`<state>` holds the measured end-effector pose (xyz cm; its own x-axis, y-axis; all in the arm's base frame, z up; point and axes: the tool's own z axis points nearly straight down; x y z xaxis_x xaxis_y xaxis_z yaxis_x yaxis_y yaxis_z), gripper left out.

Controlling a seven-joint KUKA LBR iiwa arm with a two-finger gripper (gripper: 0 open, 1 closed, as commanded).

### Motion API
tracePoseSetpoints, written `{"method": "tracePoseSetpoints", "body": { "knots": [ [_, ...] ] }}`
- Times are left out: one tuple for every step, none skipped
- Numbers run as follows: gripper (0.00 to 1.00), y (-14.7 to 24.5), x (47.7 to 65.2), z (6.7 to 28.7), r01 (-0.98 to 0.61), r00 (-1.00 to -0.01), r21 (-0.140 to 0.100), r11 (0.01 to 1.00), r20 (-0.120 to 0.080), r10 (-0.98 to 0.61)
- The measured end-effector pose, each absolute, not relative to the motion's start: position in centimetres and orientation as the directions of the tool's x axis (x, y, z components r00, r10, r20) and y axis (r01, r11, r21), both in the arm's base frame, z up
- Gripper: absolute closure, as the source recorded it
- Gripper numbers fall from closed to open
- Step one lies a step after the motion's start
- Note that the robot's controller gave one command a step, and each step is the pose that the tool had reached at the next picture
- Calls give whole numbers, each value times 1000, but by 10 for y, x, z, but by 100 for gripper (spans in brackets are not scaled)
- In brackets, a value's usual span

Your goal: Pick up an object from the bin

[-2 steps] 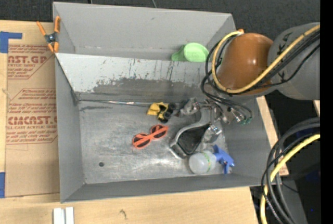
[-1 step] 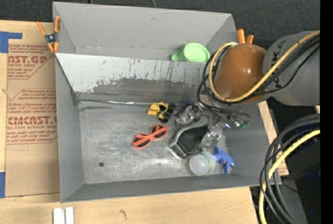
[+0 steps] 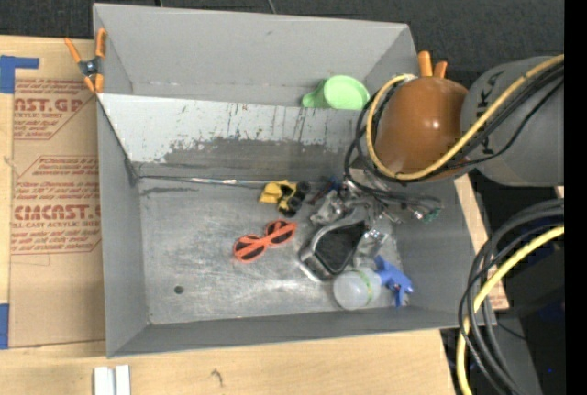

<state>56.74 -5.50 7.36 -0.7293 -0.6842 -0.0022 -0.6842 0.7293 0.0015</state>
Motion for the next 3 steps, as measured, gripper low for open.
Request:
{"method": "tracePoseSetpoints", "body": {
  "knots": [
    [100, -55, 567, 74, -684, -729, 2, 729, -2, -684],
    [100, -55, 567, 74, -684, -729, 1, 729, -2, -684],
    [100, -55, 565, 79, -685, -729, 4, 729, 0, -685]
  ]
}}
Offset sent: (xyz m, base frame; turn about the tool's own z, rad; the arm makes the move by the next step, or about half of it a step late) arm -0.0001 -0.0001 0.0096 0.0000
